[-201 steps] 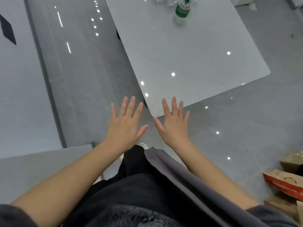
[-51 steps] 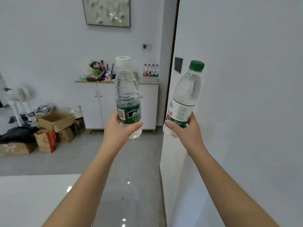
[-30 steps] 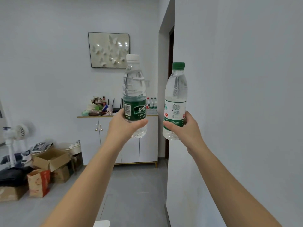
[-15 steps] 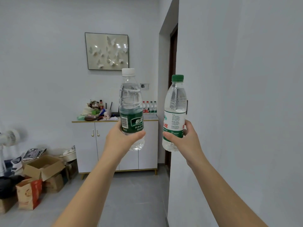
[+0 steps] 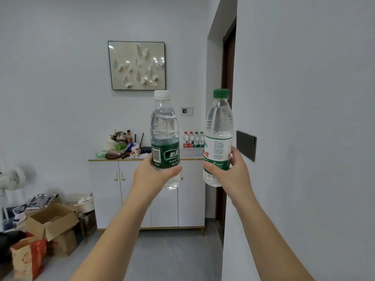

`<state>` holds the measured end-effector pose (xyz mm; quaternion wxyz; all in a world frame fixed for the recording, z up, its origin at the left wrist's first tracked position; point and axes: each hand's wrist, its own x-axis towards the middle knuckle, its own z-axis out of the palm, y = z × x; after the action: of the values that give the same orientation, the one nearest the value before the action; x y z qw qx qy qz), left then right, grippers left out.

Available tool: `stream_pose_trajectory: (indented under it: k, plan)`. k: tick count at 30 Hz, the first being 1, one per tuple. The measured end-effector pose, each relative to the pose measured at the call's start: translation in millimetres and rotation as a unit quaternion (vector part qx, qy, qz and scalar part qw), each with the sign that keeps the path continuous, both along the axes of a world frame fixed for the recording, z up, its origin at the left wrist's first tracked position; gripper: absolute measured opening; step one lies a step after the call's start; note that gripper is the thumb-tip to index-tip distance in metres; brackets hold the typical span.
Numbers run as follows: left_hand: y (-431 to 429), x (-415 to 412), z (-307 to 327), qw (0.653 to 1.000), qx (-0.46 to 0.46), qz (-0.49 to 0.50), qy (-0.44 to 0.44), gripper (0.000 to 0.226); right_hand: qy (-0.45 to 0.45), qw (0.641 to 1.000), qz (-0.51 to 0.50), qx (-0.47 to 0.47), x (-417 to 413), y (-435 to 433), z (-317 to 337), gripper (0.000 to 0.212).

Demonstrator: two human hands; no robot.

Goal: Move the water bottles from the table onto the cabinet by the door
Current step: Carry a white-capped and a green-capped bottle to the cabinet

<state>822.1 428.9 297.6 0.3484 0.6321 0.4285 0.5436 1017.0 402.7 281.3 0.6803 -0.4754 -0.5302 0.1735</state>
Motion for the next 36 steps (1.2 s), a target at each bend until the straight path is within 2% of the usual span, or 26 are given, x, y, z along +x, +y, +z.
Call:
stream_pose_trajectory:
  k: [9, 14, 29, 36]
  plan:
    - [108.1, 32.7, -6.3, 1.0, -0.009, 0.016, -0.024, 0.049, 0.007, 1.0, -0.018, 0.0, 33.2, 113.6, -12.7, 0.066]
    - [175.8, 49.4, -11.7, 0.999, -0.013, 0.004, -0.04, 0.041, 0.016, 1.0, -0.024, -0.005, 47.0, 171.6, -15.4, 0.06]
    - [465.8, 75.3, -16.2, 0.999, -0.001, -0.024, -0.027, 0.048, 0.023, 0.998, -0.064, -0.012, 71.4, 439.3, -18.2, 0.065]
    - [559.0, 87.2, -29.0, 0.999, -0.004, -0.032, -0.008, 0.049, 0.015, 0.995, -0.093, -0.029, 87.5, 529.2, -36.6, 0.067]
